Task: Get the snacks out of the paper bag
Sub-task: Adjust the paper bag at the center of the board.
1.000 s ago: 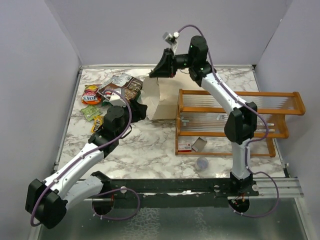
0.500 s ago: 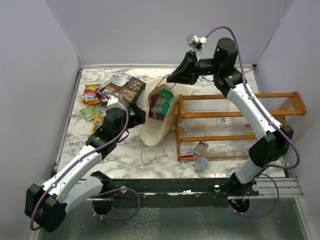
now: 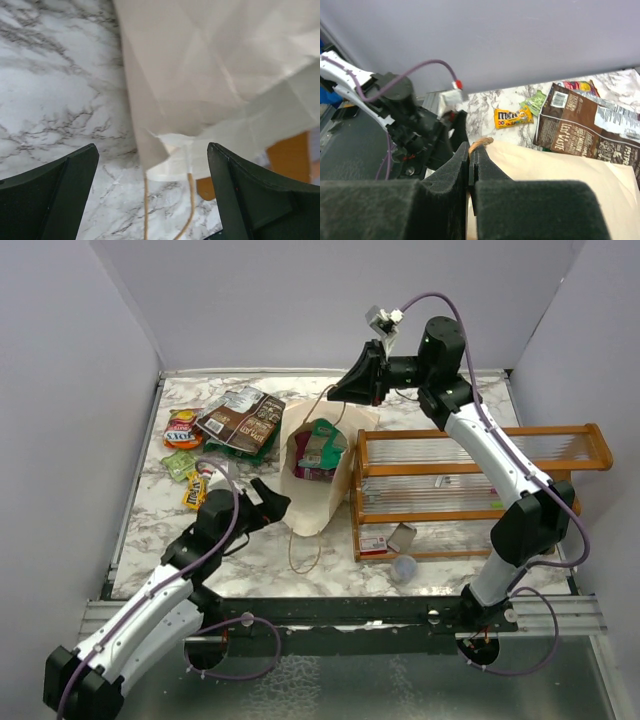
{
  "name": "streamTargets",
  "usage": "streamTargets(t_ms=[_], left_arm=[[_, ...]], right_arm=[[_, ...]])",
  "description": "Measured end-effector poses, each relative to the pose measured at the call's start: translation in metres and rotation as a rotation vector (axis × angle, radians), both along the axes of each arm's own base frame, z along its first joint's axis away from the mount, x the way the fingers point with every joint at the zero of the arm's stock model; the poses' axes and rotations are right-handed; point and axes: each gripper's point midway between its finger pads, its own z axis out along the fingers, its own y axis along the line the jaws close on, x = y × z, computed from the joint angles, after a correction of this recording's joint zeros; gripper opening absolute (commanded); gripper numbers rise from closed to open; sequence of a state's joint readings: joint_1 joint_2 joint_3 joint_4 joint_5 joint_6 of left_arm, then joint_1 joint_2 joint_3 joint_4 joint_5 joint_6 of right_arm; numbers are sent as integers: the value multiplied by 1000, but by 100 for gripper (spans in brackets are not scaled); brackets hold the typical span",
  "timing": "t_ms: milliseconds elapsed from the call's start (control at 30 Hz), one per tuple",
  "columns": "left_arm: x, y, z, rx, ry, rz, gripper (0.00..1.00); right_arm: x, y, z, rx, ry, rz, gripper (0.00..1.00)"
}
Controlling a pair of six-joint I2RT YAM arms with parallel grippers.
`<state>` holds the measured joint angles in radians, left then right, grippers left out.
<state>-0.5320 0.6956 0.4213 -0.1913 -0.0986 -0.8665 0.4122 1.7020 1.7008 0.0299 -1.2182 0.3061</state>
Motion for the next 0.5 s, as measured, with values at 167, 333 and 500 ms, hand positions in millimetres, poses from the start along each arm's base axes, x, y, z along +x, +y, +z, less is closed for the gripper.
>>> streamTargets(t_ms=[167, 333, 500], left_arm=[[-8, -14, 46, -93, -188, -115, 86], [-12, -41, 91, -86, -376, -318, 76], [-7, -82, 102, 77, -469, -538, 63]], right_arm=[[13, 3, -10, -8, 36, -40, 1], [22, 5, -13, -27, 52, -75, 1], [24, 5, -22, -46, 86, -77, 1]])
